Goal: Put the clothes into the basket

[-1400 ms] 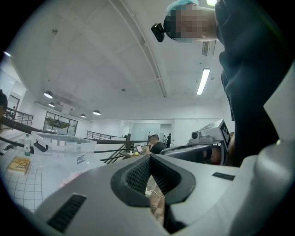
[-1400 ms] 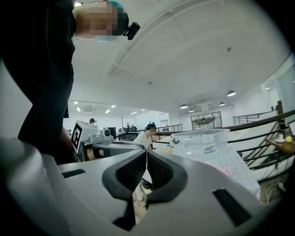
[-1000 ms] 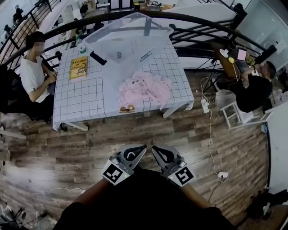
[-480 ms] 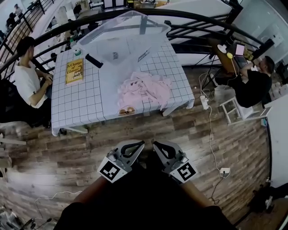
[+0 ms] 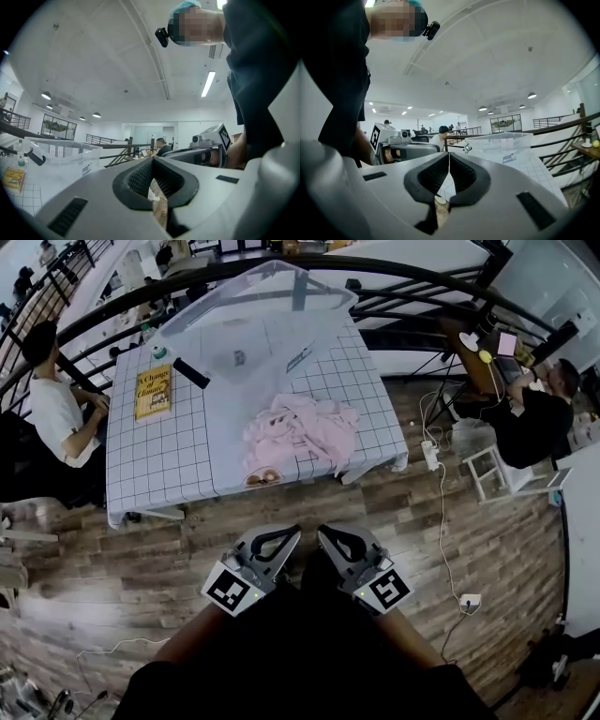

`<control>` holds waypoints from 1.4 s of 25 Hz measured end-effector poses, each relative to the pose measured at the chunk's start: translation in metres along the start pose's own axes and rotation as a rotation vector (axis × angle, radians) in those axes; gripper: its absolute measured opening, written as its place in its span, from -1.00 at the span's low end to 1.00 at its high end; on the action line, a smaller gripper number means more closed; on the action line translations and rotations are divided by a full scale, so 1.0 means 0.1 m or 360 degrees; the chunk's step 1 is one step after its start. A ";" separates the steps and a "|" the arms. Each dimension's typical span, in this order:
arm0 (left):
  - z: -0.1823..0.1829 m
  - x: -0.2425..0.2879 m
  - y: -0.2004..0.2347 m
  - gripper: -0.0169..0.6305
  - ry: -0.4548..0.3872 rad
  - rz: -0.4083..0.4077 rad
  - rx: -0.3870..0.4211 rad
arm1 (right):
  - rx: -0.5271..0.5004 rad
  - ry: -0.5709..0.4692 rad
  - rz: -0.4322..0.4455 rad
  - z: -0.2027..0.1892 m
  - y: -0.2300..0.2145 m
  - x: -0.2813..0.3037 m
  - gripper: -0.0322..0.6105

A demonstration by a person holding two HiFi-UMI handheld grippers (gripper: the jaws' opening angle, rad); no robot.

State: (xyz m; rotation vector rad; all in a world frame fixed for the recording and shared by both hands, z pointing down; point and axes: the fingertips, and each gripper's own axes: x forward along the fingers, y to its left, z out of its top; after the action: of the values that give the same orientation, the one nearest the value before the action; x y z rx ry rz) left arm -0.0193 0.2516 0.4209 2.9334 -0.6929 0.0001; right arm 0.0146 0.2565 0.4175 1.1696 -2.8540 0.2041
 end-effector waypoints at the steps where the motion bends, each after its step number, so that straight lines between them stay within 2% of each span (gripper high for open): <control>1: 0.00 0.04 0.02 -0.94 -0.0001 0.0004 0.0001 | 0.0001 -0.0002 0.0005 0.01 -0.04 0.01 -0.85; 15: 0.06 0.70 0.33 -0.94 0.0007 0.0081 0.0000 | -0.0061 0.0037 0.0137 0.08 -0.73 0.17 -0.85; 28: 0.14 1.32 0.56 -0.94 0.0000 0.0235 0.0028 | -0.0113 0.0037 0.0288 0.19 -1.40 0.25 -0.85; 35: 0.09 1.61 0.64 -0.94 0.0007 0.0364 0.0002 | -0.0116 0.0077 0.0401 0.12 -1.73 0.21 -0.85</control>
State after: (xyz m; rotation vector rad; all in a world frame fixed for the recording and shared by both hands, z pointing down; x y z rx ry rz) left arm 0.0956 0.1221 0.4247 2.8362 -1.0229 0.0292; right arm 0.1208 0.1187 0.4253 0.7798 -2.9311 0.1349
